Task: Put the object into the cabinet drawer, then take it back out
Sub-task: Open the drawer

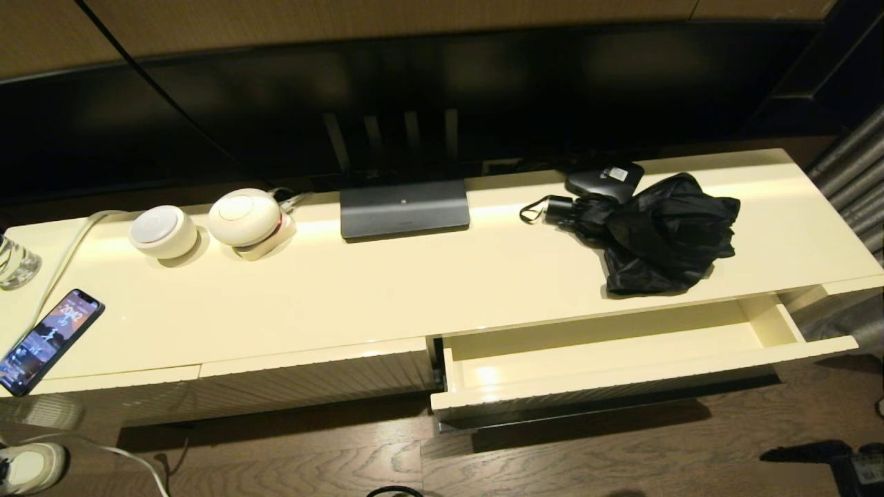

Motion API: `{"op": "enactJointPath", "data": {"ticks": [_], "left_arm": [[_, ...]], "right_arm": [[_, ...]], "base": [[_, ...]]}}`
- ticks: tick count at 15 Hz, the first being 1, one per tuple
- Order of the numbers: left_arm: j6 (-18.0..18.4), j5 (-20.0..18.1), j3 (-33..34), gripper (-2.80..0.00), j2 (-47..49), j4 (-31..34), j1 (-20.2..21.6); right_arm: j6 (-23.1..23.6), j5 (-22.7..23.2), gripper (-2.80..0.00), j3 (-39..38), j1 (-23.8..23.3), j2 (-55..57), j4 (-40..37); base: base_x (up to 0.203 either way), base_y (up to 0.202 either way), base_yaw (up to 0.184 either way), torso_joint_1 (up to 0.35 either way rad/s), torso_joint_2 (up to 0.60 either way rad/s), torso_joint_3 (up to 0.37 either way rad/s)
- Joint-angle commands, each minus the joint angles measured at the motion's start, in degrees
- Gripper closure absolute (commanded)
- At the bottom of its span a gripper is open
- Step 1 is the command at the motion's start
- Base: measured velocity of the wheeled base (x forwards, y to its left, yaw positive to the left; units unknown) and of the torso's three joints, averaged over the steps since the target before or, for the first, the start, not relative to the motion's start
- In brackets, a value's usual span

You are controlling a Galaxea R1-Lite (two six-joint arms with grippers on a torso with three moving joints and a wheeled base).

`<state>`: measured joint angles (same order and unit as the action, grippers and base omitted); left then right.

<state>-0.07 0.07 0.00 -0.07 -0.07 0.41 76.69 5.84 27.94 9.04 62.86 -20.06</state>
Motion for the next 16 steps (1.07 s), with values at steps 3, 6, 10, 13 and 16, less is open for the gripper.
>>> {"op": "enactJointPath", "data": {"ticks": [3,6,10,13,16], "left_arm": [[0.0,0.0,0.2,0.0,0.1,0.1,0.0],[0.0,0.0,0.2,0.0,0.1,0.0,0.0],[0.0,0.0,0.2,0.0,0.1,0.0,0.0],[0.0,0.0,0.2,0.0,0.1,0.0,0.0],[0.0,0.0,0.2,0.0,0.1,0.0,0.0]], "right_arm": [[-25.8,3.5,-2.8,12.7,0.9,-1.9,-19.4],[-39.0,5.0,-2.8,19.3,1.7,6.9,-19.7],[-50.7,6.0,0.0,24.7,6.4,12.1,-19.9],[-56.2,6.1,0.0,29.6,6.7,17.7,-20.0],[-63.1,6.0,0.0,33.9,6.8,22.5,-19.6]], "base": [[0.0,0.0,0.0,0.0,0.0,0.0],[0.0,0.0,0.0,0.0,0.0,0.0],[0.0,0.0,0.0,0.0,0.0,0.0],[0.0,0.0,0.0,0.0,0.0,0.0],[0.0,0.0,0.0,0.0,0.0,0.0]]}}
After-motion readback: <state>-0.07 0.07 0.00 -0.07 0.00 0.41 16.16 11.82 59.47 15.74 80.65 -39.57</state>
